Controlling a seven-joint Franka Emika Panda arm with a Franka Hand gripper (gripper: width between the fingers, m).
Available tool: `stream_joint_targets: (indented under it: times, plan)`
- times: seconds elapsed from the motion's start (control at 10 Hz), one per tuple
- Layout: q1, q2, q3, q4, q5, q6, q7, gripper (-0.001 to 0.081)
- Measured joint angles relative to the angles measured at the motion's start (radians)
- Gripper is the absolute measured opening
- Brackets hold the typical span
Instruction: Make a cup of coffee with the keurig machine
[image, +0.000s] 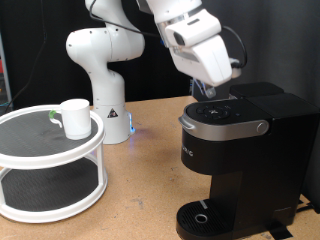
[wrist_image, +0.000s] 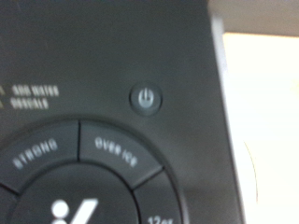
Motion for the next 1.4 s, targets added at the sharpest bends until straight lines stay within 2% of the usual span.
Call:
stream_joint_targets:
  times: [0.3,0.4,0.6,0.9,1.1,1.2,1.4]
  plan:
    - [-0.002,-0.023,-0.011,0.050,0.003,-0.090,0.001,0.0002]
    - [-0.002,-0.022,-0.011,0.050,-0.007,-0.106,0.001,0.0002]
    - [-0.005,-0.024,-0.024,0.049,-0.025,-0.183,-0.073,0.0002]
    - [-0.017,-0.073,-0.076,-0.010,-0.008,-0.200,-0.193,0.0002]
    - [-0.032,-0.120,-0.113,-0.049,-0.014,-0.251,-0.260,0.0002]
    - [-0.042,-0.139,-0.128,-0.059,-0.026,-0.283,-0.276,0.0002]
    - [-0.045,-0.153,-0.130,-0.069,-0.033,-0.293,-0.277,0.0002]
